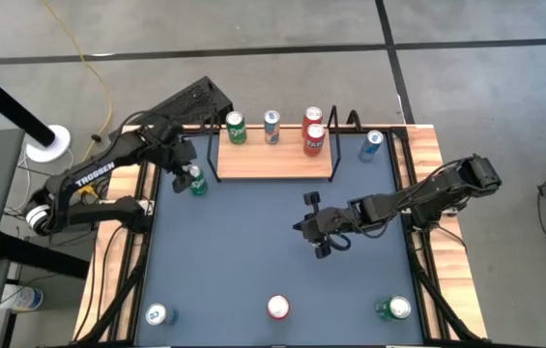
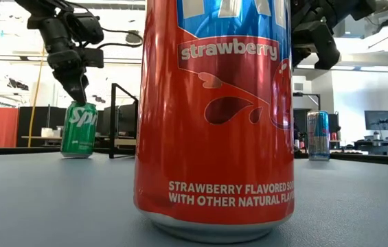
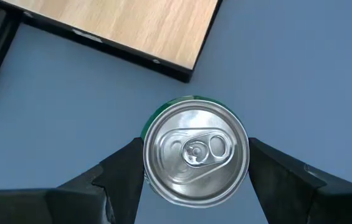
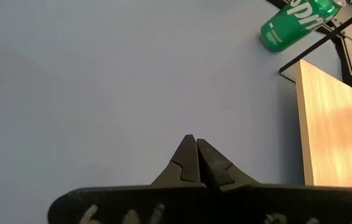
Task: Place canned beverage on shelf
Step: Put the top green soda can on the shelf aligned with the other green soda can
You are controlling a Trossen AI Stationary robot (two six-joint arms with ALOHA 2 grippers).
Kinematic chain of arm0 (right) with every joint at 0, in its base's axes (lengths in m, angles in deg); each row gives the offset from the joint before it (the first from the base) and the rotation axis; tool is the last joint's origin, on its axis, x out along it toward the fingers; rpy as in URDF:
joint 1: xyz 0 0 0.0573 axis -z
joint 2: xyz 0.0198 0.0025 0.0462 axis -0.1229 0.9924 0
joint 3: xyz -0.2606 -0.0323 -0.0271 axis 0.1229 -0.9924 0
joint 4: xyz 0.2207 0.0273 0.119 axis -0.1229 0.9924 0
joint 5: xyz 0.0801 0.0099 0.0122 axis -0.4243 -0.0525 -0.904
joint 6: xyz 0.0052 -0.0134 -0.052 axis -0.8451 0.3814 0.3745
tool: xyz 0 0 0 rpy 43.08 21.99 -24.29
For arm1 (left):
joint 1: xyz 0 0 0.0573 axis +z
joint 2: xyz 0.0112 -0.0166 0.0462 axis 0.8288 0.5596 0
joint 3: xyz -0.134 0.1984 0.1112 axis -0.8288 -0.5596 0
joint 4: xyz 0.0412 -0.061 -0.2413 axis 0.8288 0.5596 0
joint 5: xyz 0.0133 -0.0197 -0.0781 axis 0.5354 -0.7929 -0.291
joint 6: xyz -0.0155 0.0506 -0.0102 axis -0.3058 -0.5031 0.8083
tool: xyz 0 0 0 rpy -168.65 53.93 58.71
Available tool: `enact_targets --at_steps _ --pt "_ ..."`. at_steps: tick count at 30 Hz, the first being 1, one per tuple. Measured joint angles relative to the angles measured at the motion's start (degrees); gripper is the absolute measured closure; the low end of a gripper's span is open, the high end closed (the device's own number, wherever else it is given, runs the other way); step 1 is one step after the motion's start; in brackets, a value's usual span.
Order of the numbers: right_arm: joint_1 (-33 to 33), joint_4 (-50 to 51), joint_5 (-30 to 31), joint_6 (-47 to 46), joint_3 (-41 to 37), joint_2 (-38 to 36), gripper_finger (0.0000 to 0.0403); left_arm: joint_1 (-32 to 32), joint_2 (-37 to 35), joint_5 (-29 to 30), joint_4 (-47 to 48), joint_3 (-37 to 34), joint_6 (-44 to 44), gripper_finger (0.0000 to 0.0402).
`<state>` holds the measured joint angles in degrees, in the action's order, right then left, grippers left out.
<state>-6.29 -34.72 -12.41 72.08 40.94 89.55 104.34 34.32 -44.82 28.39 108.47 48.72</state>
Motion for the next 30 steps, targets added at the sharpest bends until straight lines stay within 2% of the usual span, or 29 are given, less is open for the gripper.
enact_targets --at_steps 4,13,22,27,30 --pt "0.0 0.4 0.0 0.0 0.0 0.0 0.0403 -1.3 0.0 1.8 -0.3 0.0 2.4 0.015" --pt "0.0 0.7 0.0 -0.8 0.0 0.0 0.0403 -2.2 0.0 1.8 -0.2 0.0 5.0 0.0119" --pt "0.0 0.7 0.0 -0.8 0.0 0.0 0.0403 -2.2 0.0 4.4 -0.2 2.8 6.2 0.0115" --pt "0.0 0.7 0.0 -0.9 0.0 0.0 0.0403 -2.2 0.0 10.8 0.0 5.1 13.1 0.0115" --pt "0.0 1.0 0.0 -1.1 0.0 0.0 0.0403 -2.2 0.0 11.8 1.1 5.4 19.4 0.0115"
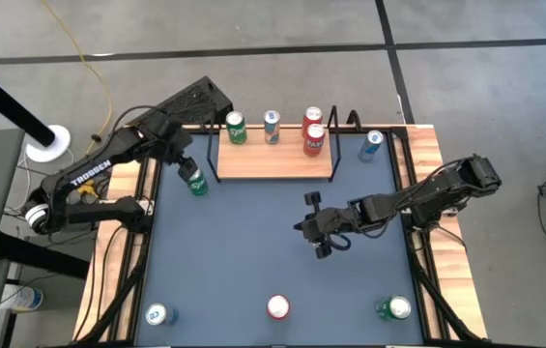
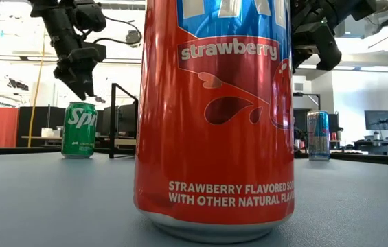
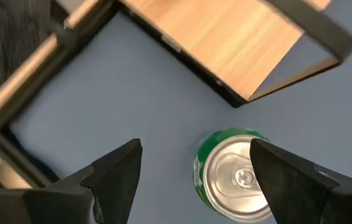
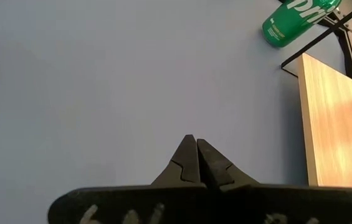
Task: Place canned beverage on shelf
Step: Put the top green soda can on the shelf aligned with the other green soda can
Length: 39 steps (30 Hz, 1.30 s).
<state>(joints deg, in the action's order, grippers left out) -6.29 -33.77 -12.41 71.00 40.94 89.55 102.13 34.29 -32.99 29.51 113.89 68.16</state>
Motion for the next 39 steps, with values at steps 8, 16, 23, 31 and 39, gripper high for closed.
enact_targets --at_steps 8,16,23,31,39 --pt "0.0 0.5 0.0 -0.2 0.0 0.0 0.0403 0.0 0.0 2.2 2.0 0.0 7.3 0.0115" --pt "0.0 0.5 0.0 -0.2 0.0 0.0 0.0403 -2.8 0.0 -2.4 2.0 0.0 9.4 0.0115" --pt "0.0 0.5 0.0 -0.2 0.0 0.0 0.0403 -8.6 0.0 1.6 2.0 0.0 13.5 0.0115" --pt "0.0 0.5 0.0 -0.1 0.0 0.0 0.0403 -11.7 0.0 6.0 1.0 -0.8 16.4 0.0115" --pt "0.0 0.5 -0.1 -0.1 0.0 0.0 0.0403 -11.9 0.1 5.9 -2.3 -4.9 17.6 0.0115"
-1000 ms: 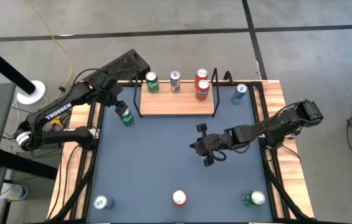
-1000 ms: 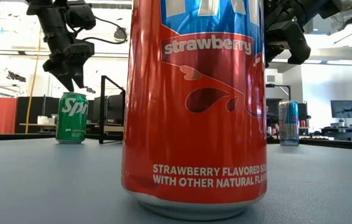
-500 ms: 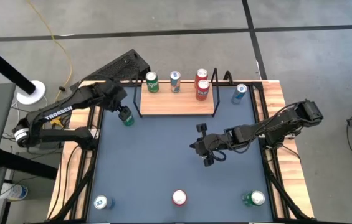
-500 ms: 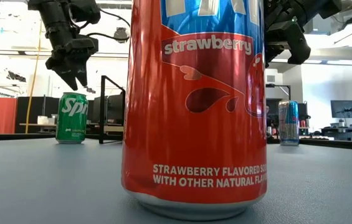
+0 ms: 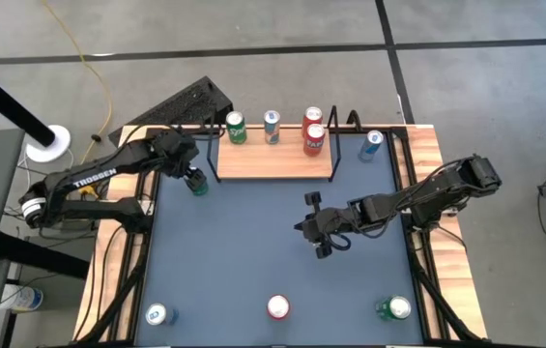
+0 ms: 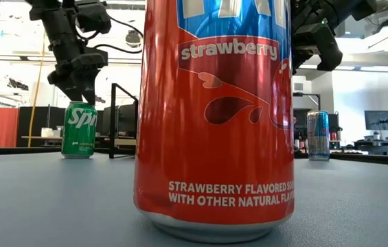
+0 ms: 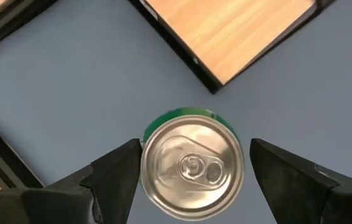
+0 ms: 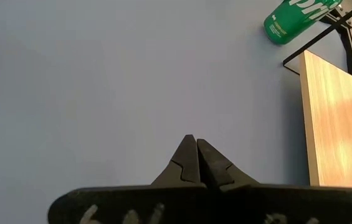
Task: Place canned beverage on shelf
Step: Put the top green soda can on the shelf aligned with the other green soda can
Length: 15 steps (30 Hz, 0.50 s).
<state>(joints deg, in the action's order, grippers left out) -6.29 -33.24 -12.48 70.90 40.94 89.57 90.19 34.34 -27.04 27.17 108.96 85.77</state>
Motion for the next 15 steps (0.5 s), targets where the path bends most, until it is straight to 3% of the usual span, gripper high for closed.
enact_targets --at_steps 15 --pt "0.0 0.0 0.0 0.0 0.0 0.0 0.0403 -1.1 2.8 0.6 -0.2 -0.5 -0.6 0.0115"
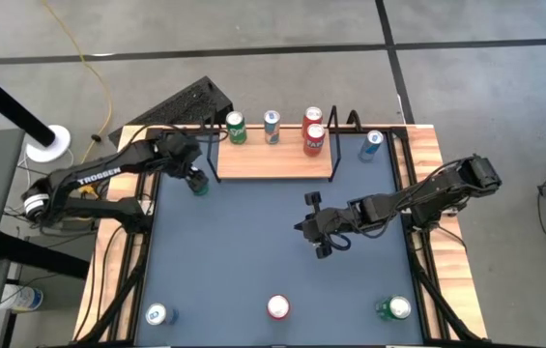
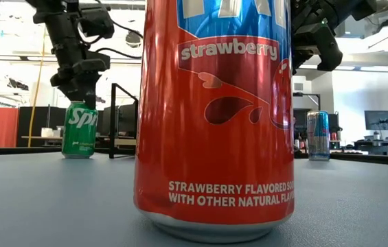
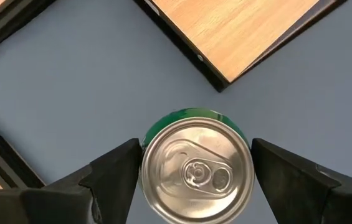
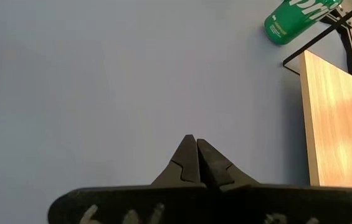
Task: Place canned beverage on shelf
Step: Put the top green soda can on the shelf aligned with the other green soda can
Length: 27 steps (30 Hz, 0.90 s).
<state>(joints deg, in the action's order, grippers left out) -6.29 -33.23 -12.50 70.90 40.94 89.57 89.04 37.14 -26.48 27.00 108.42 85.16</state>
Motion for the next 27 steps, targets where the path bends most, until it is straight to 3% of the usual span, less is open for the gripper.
enact_targets --at_steps 6,15,27 --pt "0.0 0.0 0.0 0.0 0.0 0.0 0.0403 -0.9 2.9 0.4 -2.3 0.0 -3.1 0.0117" --pt "0.0 0.2 0.0 -0.1 0.0 0.0 0.0403 -1.0 2.6 -0.6 0.8 0.1 -9.1 0.0156" --pt "0.0 0.4 0.0 -0.1 0.0 0.0 0.0403 -0.8 -1.5 -2.7 6.8 -0.2 -37.0 0.0152"
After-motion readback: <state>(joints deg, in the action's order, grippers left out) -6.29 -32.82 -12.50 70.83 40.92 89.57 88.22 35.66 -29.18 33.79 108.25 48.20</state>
